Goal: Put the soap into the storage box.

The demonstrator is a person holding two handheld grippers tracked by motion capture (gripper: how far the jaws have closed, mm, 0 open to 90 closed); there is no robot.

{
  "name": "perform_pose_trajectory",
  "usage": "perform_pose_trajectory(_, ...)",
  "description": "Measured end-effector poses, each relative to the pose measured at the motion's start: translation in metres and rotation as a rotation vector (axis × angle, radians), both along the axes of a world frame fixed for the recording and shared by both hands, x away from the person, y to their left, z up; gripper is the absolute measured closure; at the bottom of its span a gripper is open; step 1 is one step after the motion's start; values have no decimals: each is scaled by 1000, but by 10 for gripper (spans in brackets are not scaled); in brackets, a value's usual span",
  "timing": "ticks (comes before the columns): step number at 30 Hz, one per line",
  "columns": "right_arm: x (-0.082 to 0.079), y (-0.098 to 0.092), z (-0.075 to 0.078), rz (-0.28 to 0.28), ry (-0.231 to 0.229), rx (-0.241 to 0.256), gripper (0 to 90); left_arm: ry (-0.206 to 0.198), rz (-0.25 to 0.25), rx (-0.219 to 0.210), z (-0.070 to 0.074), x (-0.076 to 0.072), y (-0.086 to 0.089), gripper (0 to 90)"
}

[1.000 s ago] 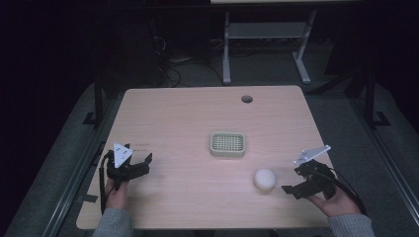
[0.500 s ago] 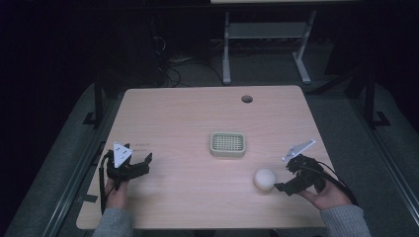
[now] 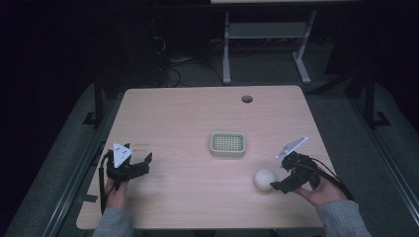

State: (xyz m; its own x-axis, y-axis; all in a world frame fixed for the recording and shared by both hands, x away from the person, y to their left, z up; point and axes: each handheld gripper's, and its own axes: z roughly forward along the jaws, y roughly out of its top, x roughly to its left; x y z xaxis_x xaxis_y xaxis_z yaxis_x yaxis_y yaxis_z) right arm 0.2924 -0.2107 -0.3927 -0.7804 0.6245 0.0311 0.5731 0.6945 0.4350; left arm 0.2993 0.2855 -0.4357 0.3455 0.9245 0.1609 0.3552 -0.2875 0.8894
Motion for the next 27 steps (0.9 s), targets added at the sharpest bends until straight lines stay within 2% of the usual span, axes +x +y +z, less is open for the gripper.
perform_pose_trajectory(16,10,20,-1,37,18,-59,167,0,4,-6,0,0,0,148)
perform_pose_trajectory(27,19,36,-13,68,45,-121,159,-2,7,-10,1,0,1,148)
